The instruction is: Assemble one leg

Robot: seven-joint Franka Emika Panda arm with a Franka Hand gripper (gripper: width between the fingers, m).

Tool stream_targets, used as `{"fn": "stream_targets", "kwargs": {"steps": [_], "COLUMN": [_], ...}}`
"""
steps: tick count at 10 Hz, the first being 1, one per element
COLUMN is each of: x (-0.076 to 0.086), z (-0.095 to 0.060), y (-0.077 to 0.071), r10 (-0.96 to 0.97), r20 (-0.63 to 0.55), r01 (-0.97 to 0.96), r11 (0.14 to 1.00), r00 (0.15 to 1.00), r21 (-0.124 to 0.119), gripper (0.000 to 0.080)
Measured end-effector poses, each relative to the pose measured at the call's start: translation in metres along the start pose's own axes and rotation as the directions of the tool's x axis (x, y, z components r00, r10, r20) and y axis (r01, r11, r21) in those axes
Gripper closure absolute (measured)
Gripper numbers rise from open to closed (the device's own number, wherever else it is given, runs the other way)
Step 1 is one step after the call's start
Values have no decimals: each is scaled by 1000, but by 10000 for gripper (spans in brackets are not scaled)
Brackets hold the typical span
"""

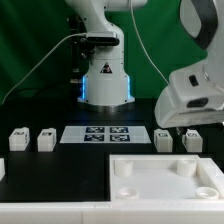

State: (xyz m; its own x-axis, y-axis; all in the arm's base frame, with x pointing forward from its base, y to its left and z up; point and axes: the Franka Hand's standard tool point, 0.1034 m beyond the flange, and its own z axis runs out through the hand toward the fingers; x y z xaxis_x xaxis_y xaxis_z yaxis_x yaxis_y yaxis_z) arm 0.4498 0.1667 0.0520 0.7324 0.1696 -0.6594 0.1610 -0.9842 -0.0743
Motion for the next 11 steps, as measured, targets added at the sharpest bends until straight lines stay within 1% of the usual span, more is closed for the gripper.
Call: {"fn": "stream_targets", "kwargs": {"steps": [1,2,3,4,5,6,7,8,9,11], "x": [1,-11,0,-1,-3,-2,-2,-1,-1,-1], "z": [0,6,6,10,20,27,31,38,46,54], "y": [3,3,3,1,-4,-8,-11,-13,-14,-13], "r10": [-35,-33,-36,7,62,96,124,135,134,133], "r20": [26,178,188,194,215,227,229,230,236,249], "r01": [36,36,37,-6,-60,-92,-119,-129,-127,-126], "r11": [999,999,999,1000,998,995,992,991,991,991], "r00": [999,983,981,981,975,969,965,964,962,959], "r21": [-15,-13,-6,-8,-14,-28,-36,-41,-43,-45], "gripper": [150,150,150,150,150,150,150,150,150,150]}}
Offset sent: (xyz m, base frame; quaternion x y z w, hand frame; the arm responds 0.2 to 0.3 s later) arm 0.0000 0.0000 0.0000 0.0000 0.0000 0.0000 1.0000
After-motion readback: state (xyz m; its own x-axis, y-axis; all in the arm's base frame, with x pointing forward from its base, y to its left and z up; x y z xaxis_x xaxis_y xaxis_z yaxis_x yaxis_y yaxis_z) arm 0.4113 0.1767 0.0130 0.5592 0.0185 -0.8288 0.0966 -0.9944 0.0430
